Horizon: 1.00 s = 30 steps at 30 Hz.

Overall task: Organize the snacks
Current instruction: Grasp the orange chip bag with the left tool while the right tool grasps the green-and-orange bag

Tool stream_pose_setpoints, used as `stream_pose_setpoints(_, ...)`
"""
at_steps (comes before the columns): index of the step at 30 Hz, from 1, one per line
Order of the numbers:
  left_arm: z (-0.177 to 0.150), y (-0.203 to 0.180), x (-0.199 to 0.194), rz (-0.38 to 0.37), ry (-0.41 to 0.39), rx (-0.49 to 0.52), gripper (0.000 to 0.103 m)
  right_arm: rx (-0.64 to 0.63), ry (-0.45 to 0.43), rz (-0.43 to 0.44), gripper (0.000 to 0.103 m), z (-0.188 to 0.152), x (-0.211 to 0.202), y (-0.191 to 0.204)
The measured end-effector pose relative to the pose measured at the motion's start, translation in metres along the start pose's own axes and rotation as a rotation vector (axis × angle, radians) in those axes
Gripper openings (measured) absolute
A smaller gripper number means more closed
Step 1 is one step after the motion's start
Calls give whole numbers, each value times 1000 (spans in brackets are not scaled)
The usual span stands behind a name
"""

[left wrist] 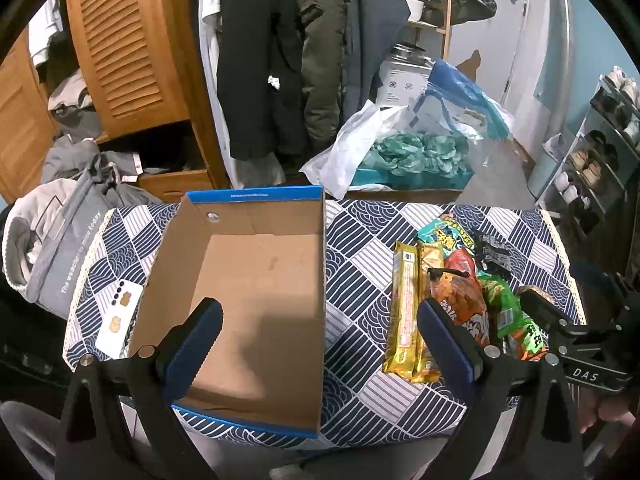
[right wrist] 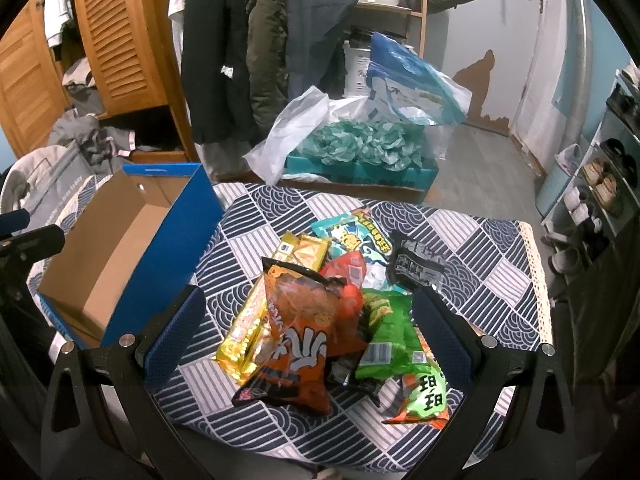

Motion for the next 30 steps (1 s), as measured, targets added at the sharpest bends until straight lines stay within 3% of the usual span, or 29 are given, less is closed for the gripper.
stream_pose_setpoints(15, 6, -32, 18, -37, 48, 43, 99, 47, 0, -29, 101, 11, -7, -36)
stream_pose_setpoints(30, 11, -79, 47, -104, 132, 100, 99, 213, -9, -120, 101, 15, -21, -125)
Point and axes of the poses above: each gripper's, at about its wrist camera, not at the fingertips, and x roughly the way its jaws point, y to its left, z to its top, the point moved 3 cm from there along x, roughly the way its jaws point, and after that the axes turned 14 degrees about x, right-handed, at the moved point
